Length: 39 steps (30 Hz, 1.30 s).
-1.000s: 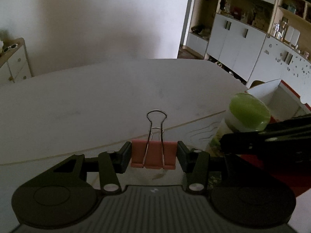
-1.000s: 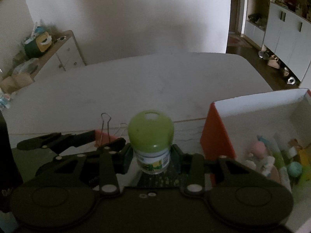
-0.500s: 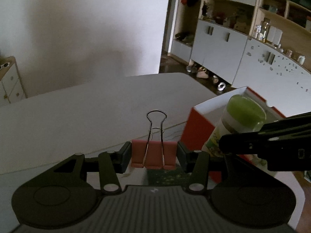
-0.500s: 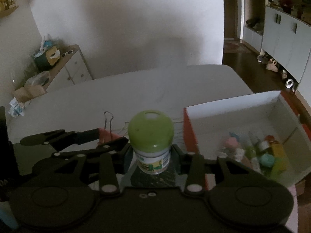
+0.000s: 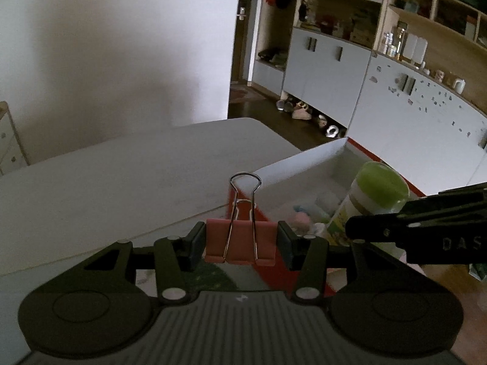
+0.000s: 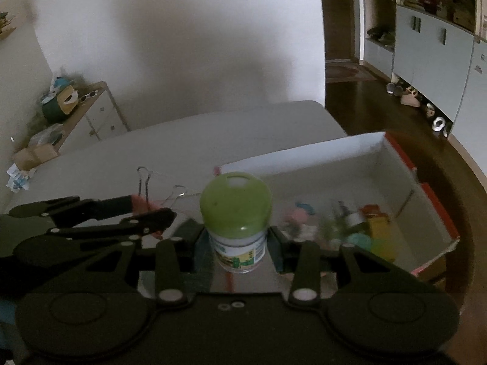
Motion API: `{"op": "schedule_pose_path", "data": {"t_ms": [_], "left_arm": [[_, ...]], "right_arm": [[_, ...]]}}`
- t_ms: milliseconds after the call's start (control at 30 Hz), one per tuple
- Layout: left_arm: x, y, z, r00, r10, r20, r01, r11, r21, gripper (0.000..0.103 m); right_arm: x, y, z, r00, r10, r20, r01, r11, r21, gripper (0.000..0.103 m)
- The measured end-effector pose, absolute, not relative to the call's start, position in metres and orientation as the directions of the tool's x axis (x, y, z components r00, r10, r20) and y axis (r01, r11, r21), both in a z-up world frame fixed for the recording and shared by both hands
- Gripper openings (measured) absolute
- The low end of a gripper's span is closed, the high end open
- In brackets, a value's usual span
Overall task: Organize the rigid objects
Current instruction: 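Carry the green-lidded jar and pink binder clip over the red box with both tools, then lower and release the jar with the right tool while the left releases the binder clip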
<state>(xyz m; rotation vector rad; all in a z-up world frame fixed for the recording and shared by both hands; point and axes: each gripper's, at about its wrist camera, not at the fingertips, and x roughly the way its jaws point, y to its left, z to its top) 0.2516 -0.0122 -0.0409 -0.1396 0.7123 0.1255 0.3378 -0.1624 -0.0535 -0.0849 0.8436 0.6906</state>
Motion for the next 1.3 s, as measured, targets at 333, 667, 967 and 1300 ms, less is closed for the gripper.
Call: {"op": "schedule_pose_path", "data": {"t_ms": [333, 667, 967, 1300], "left_arm": [[0.288, -0.059, -0.053, 0.724, 0.063, -0.686, -0.148, 0.987, -0.066, 0.049], [0.338, -0.095, -0.075, 0.663, 0.065, -0.745, -0.148, 0.988, -0.045, 0.049], [0.377, -0.104, -0.102, 0.585, 0.123, -0.801, -0.201, 0.980, 0.004, 0.049], [0.411, -0.106, -0.113, 0.543, 0.145, -0.827, -0.232, 0.973, 0.018, 0.049]], "right_arm": [[0.383, -0.219, -0.069, 0.464, 0.503, -0.729, -0.564, 0.803, 0.195, 0.041], [0.423, -0.257, -0.090, 0.418, 0.485, -0.769, -0.565, 0.801, 0.198, 0.041], [0.440, -0.265, -0.110, 0.301, 0.479, -0.824, -0.619, 0.756, 0.213, 0.041], [0.450, -0.254, -0.119, 0.226, 0.498, -0.837, -0.675, 0.700, 0.235, 0.041]]}}
